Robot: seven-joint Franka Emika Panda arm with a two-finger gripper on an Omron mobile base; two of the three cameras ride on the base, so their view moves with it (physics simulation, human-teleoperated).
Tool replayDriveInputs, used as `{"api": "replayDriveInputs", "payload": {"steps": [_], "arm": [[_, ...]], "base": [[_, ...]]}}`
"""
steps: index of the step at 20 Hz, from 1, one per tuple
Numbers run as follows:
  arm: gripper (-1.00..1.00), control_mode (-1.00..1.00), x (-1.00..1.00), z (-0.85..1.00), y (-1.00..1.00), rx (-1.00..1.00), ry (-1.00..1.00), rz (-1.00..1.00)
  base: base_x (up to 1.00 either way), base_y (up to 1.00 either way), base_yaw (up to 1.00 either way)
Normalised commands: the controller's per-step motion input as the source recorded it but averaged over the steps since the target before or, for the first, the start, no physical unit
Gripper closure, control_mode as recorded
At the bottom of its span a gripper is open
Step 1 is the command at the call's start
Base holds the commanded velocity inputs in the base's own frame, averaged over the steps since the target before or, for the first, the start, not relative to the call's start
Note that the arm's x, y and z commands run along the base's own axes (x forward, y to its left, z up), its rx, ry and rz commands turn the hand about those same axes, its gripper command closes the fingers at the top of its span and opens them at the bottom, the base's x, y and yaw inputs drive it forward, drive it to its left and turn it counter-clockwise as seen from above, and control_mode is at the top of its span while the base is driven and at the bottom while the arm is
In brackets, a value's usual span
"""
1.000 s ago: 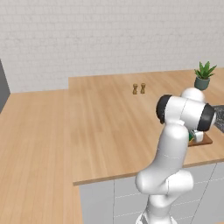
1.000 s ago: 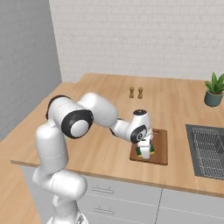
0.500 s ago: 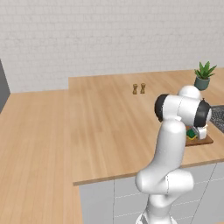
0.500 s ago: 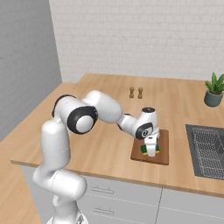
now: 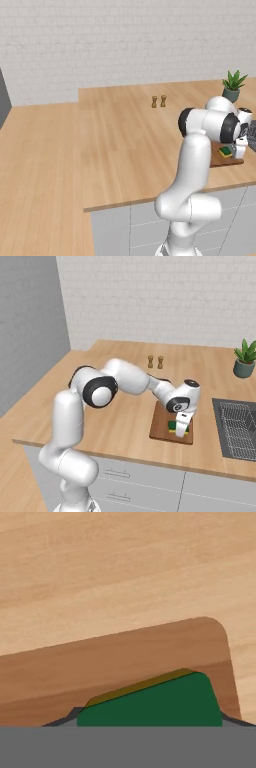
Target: Pick up the sponge from the counter and clean the cutting board by briefly scrubbing or pressing down on the cutting board. Once finished, release the sponge.
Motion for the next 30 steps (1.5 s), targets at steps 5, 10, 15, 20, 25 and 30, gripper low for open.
{"api": "replayDriveInputs", "payload": {"steps": [5,10,15,20,25,30], "arm": [[1.0,-1.0,0.02,0.15,-0.13,0.22,0.12,-0.02],[1.0,-1.0,-0.08,0.01,-0.04,0.17,0.03,-0.01],[1.0,-1.0,-0.04,-0.17,0.0,0.03,0.0,-0.09],[1.0,-1.0,-0.15,0.13,0.2,-0.24,-0.29,-0.11],[1.0,-1.0,-0.08,0.0,0.35,-0.77,-0.17,-0.15],[1.0,-1.0,0.0,-0.2,-0.06,-0.46,0.13,-0.01]], "base": [[0.0,0.0,0.0],[0.0,0.0,0.0],[0.0,0.0,0.0],[0.0,0.0,0.0],[0.0,0.0,0.0],[0.0,0.0,0.0]]}}
